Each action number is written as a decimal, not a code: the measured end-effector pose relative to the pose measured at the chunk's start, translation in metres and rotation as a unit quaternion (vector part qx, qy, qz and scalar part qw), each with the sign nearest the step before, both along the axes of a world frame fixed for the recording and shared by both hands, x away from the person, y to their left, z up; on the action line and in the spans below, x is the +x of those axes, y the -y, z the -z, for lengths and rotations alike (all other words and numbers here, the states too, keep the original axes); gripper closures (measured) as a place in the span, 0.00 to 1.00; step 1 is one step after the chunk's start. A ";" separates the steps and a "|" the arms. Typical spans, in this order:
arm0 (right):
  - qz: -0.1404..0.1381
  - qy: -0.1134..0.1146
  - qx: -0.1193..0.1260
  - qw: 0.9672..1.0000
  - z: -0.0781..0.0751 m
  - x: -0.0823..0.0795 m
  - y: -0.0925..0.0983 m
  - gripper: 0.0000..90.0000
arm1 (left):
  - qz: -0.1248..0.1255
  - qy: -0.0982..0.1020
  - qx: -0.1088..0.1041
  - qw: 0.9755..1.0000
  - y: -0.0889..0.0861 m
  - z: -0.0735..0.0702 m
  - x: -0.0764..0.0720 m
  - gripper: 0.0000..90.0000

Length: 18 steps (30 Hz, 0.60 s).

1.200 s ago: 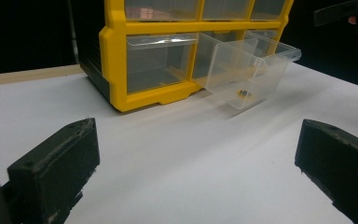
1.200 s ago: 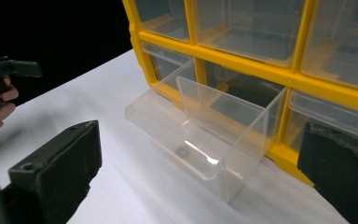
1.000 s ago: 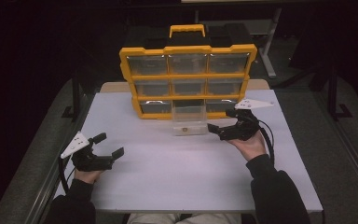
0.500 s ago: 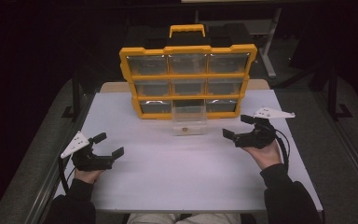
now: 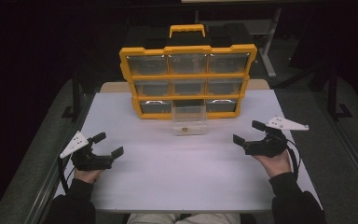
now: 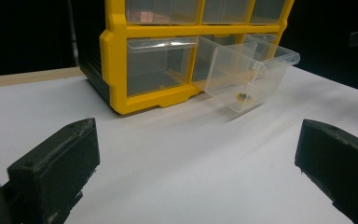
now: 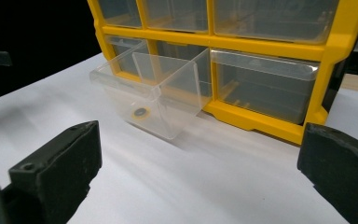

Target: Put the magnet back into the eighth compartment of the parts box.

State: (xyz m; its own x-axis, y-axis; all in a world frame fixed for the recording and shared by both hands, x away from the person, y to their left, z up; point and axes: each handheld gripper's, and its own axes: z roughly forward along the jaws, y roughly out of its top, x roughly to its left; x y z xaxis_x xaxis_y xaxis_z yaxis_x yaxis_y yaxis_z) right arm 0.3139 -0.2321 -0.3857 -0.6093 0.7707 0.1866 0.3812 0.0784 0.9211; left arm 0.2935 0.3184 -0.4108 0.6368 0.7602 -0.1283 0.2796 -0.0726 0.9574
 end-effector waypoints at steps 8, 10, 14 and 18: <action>0.006 0.005 0.007 1.000 0.008 -0.009 0.008 0.00 | 0.000 0.001 -0.001 1.000 0.000 -0.001 -0.001 0.00; 0.007 0.006 0.011 1.000 0.011 -0.011 0.010 0.00 | 0.001 0.001 0.000 1.000 0.000 -0.001 -0.001 0.00; 0.010 0.001 0.012 1.000 0.017 -0.014 0.016 0.00 | 0.005 0.001 0.003 1.000 0.001 0.000 0.000 0.00; 0.015 0.009 0.013 1.000 0.025 -0.018 0.020 0.00 | 0.005 0.003 0.000 1.000 0.001 -0.001 -0.001 0.00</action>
State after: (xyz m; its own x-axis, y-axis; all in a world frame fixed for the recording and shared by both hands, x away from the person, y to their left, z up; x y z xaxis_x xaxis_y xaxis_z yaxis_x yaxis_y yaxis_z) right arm 0.2954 -0.2525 -0.4104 -0.5895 0.7835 0.1966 0.3672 0.0431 0.9291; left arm 0.2927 0.3173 -0.4100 0.6454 0.7535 -0.1252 0.2734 -0.0748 0.9590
